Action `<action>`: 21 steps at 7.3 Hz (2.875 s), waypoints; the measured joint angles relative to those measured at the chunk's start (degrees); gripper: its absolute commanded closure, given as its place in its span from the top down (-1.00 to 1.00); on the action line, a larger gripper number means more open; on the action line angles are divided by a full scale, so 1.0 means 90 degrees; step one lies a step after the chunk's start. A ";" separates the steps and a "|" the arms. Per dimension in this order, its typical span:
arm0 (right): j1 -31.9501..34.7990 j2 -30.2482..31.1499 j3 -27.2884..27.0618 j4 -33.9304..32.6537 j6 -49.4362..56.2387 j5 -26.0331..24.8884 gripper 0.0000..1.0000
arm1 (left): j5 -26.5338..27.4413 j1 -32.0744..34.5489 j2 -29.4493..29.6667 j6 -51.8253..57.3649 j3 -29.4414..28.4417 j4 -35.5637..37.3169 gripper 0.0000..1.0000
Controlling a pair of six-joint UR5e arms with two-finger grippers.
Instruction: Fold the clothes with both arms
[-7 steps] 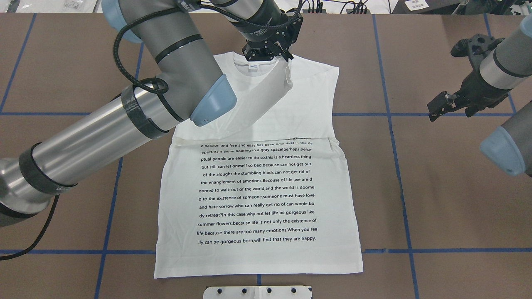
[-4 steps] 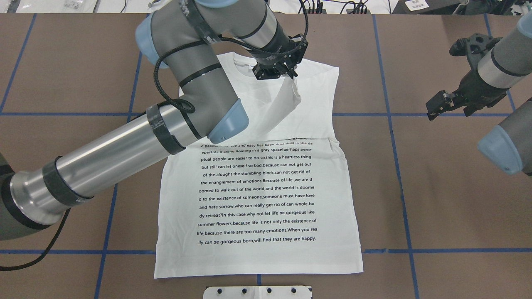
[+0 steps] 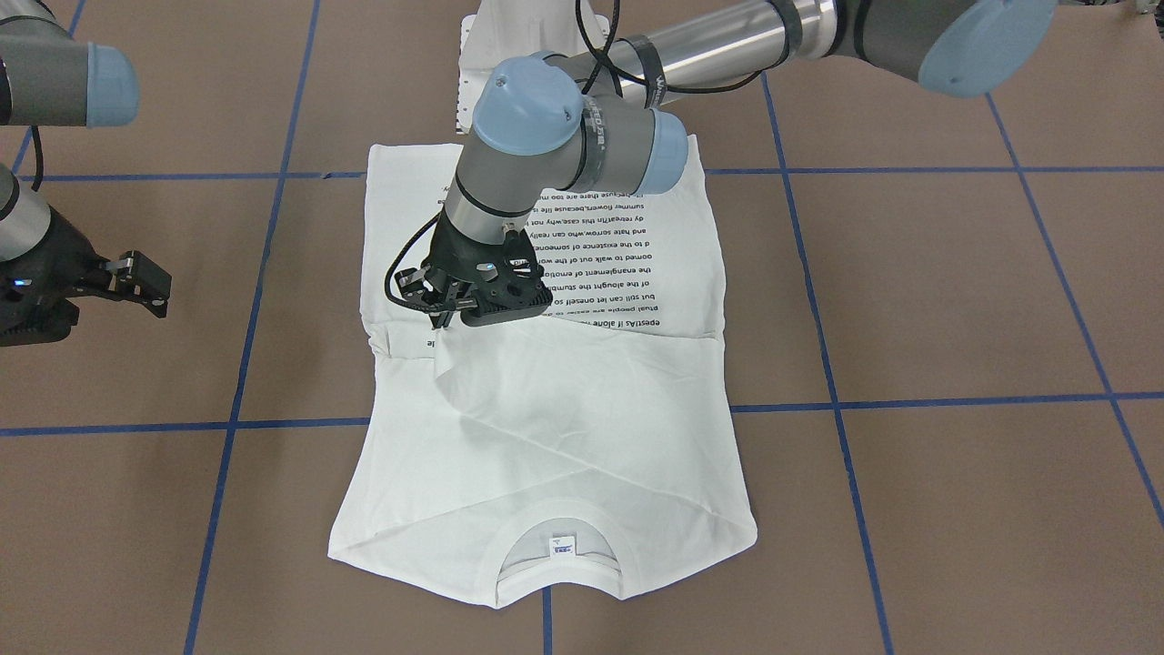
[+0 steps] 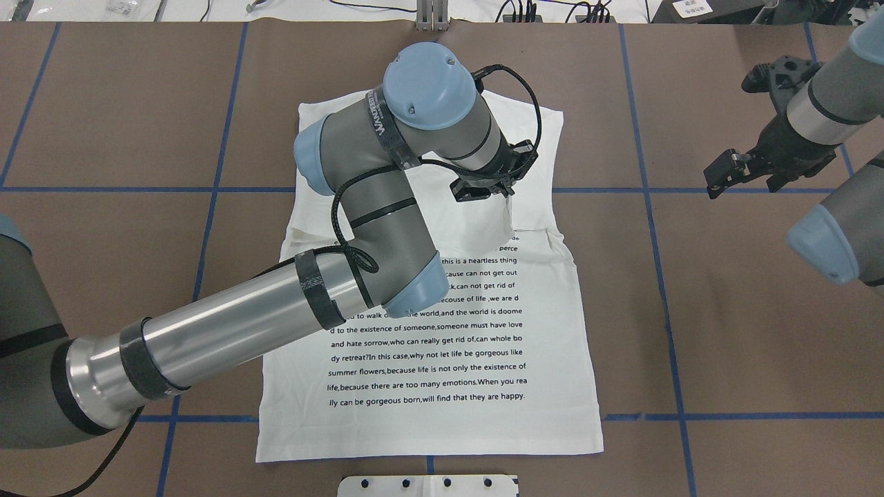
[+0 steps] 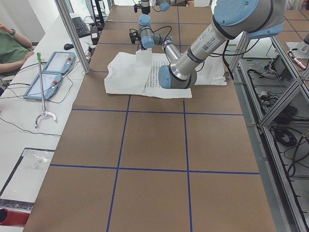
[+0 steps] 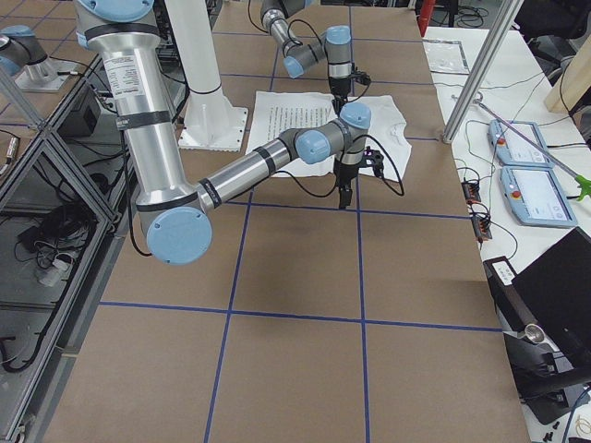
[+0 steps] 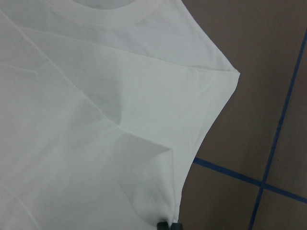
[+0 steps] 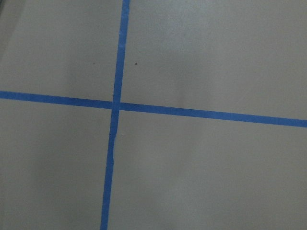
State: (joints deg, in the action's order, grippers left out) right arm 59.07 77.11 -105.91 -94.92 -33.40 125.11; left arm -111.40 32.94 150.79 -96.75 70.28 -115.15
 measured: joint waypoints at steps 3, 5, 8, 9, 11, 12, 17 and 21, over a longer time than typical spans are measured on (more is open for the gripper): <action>-0.0004 -0.0003 0.0040 0.0015 -0.0013 0.0079 1.00 | 0.0068 -0.0081 0.0046 0.0071 -0.0153 -0.0279 1.00; -0.0016 -0.0013 0.0027 0.0089 -0.0022 0.0142 1.00 | 0.0075 -0.0072 0.0020 0.0238 -0.0077 -0.0322 1.00; -0.0499 0.0071 -0.0028 0.1213 -0.1362 0.0005 1.00 | 0.0052 -0.0009 -0.0612 0.0931 0.0773 0.0271 1.00; -0.0868 0.0137 -0.0100 0.1670 -0.2053 -0.0195 1.00 | 0.0047 0.0015 -0.1158 0.1308 0.1628 0.0739 1.00; -0.1671 0.0332 -0.0542 0.2068 -0.3215 -0.0579 1.00 | 0.0045 0.0095 -0.2436 0.2127 0.3502 0.1645 1.00; -0.2177 0.0549 -0.0934 0.2109 -0.3792 -0.0906 1.00 | 0.0042 0.0133 -0.3069 0.2481 0.4318 0.1906 1.00; -0.4954 0.0877 -0.1566 0.2077 -0.5969 -0.3052 0.99 | 0.0043 0.0215 -0.4277 0.2974 0.5741 0.2088 1.00; -0.5310 0.0875 -0.1263 0.2072 -0.6044 -0.2996 0.95 | 0.0044 0.0217 -0.4310 0.2974 0.5964 0.2091 1.00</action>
State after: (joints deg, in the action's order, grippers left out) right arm 11.28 84.99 -117.28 -76.27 -87.80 98.14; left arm -111.01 34.89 111.99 -69.99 123.95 -96.33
